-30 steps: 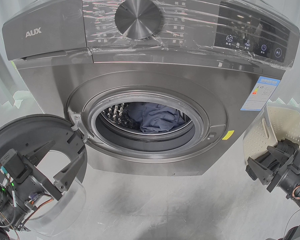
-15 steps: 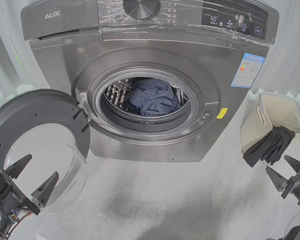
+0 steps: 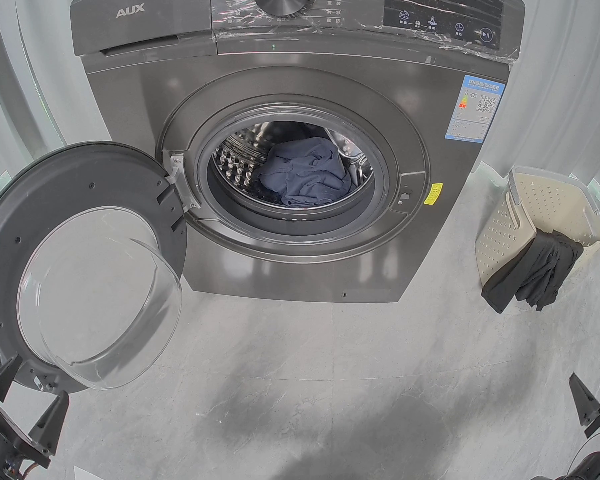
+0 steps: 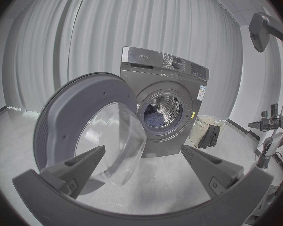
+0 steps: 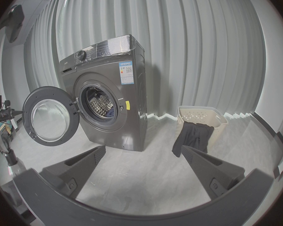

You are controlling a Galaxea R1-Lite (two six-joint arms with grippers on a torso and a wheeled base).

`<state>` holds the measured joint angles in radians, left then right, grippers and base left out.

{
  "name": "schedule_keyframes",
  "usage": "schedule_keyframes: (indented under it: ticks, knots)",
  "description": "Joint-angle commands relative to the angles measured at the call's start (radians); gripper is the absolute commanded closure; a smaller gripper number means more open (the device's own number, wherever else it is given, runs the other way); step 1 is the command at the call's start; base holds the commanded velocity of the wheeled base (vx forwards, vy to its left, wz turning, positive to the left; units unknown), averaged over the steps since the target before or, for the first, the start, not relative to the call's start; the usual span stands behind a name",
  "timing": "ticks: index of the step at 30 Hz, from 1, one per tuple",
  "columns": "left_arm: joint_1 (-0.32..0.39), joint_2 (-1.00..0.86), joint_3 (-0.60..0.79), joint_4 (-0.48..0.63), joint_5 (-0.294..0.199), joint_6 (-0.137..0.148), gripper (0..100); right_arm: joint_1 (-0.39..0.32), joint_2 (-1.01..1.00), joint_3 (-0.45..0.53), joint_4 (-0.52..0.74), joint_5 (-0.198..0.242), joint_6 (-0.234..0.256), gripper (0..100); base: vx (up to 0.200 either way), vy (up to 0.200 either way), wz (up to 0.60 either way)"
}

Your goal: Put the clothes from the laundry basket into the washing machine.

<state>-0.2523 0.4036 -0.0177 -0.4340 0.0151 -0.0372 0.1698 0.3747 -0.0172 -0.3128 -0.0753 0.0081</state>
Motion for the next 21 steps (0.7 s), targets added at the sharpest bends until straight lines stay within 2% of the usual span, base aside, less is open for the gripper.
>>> schedule_keyframes:
  ticks: [1, 8, 10, 11, 12, 14, 16, 17, 19, 20, 21]
  knots:
    - [0.151, -0.272, 0.018, 0.179, -0.081, -0.041, 0, -0.049, -0.289, 0.016, 0.184, 0.009, 0.001, 0, 0.000, 0.000, 0.00]
    - [0.245, -0.336, 0.018, 0.250, -0.126, -0.038, 0, -0.062, -0.287, 0.016, 0.212, -0.003, 0.001, 0, 0.000, 0.000, 0.00]
    - [0.271, -0.371, 0.018, 0.339, -0.141, -0.026, 0, -0.154, -0.326, 0.014, 0.248, 0.015, -0.019, 0, 0.000, 0.000, 0.00]
    - [0.271, -0.373, 0.018, 0.350, -0.141, -0.024, 0, -0.161, -0.336, 0.014, 0.251, 0.017, -0.022, 0, 0.000, 0.000, 0.00]
    - [0.269, -0.379, 0.018, 0.370, -0.141, -0.038, 0, -0.171, -0.375, 0.010, 0.273, 0.042, -0.025, 0, 0.000, 0.000, 0.00]
    - [0.268, -0.384, 0.018, 0.365, -0.141, -0.039, 0, -0.170, -0.375, 0.011, 0.268, 0.048, -0.022, 0, 0.000, 0.000, 0.00]
    - [0.262, -0.396, 0.016, 0.374, -0.122, -0.039, 0, -0.167, -0.375, 0.014, 0.256, 0.048, -0.020, 0, 0.000, 0.000, 0.00]
    - [0.260, -0.397, 0.015, 0.377, -0.112, -0.027, 0, -0.167, -0.375, 0.014, 0.256, 0.049, -0.020, 0, 0.000, 0.000, 0.00]
    - [0.260, -0.401, 0.015, 0.379, -0.047, -0.024, 0, -0.168, -0.375, 0.014, 0.258, 0.057, -0.016, 0, 0.000, 0.000, 0.00]
    - [0.258, -0.401, 0.016, 0.379, -0.030, -0.020, 0, -0.168, -0.375, 0.014, 0.261, 0.060, -0.013, 0, 0.000, 0.000, 0.00]
    - [0.258, -0.404, 0.016, 0.382, -0.012, -0.007, 0, -0.170, -0.375, 0.014, 0.265, 0.088, -0.025, 0, 0.000, 0.000, 0.00]
